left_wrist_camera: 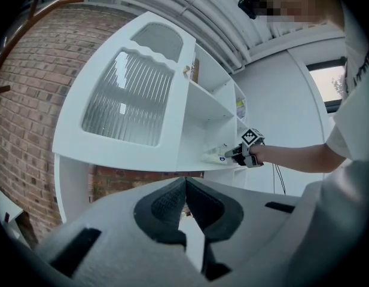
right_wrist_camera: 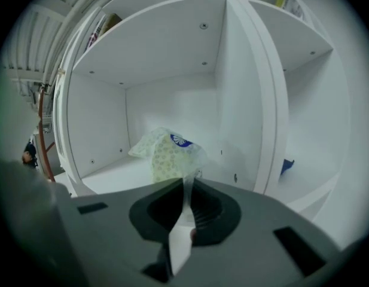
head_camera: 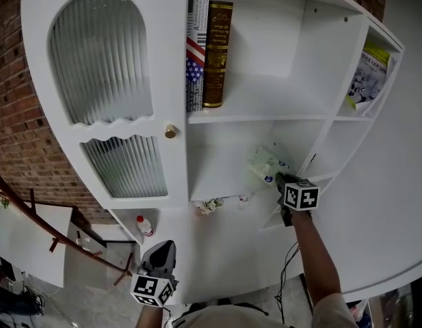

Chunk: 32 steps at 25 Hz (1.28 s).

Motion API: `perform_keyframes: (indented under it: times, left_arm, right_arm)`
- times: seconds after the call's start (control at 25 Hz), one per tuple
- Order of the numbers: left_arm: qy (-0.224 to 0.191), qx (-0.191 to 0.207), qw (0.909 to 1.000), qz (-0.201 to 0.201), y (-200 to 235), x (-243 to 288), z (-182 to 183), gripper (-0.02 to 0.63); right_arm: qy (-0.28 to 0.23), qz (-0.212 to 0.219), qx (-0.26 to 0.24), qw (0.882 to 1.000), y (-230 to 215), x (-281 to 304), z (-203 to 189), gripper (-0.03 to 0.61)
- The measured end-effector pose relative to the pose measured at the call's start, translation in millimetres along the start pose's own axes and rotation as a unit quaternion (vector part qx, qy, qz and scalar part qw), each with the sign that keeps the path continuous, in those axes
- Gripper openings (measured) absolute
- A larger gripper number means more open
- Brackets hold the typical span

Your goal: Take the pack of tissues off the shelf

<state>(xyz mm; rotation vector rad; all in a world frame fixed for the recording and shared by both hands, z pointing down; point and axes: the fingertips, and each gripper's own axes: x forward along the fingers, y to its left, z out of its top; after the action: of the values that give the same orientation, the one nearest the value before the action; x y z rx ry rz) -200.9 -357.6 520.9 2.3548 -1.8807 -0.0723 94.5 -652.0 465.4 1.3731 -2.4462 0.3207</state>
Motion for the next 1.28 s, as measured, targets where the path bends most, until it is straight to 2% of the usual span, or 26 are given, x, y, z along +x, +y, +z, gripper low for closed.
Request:
perform_keyframes:
  times: [0.28,0.92,1.28]
  left_arm:
    - [0.003,0.004,0.9996,-0.027,-4.9,-5.9,-1.8,0.025]
    - [0.026,0.011,0.9943,-0.103,-18.0,-32.5,-17.5,0.025]
    - [0.026,0.005,0.9945,-0.101,-27.2,-40.5,-24.0,0.025]
  right_arm:
    - [-0.018,0.008,0.015,1.0,18.9,-37.2,-6.9,0.031]
    - [-0.045,0.003,0.075,0.996,63.2,-127.9,-55.0,0.031]
    - [-0.062,0.009,0.093,0.994,76.3,-171.1,-77.6,0.031]
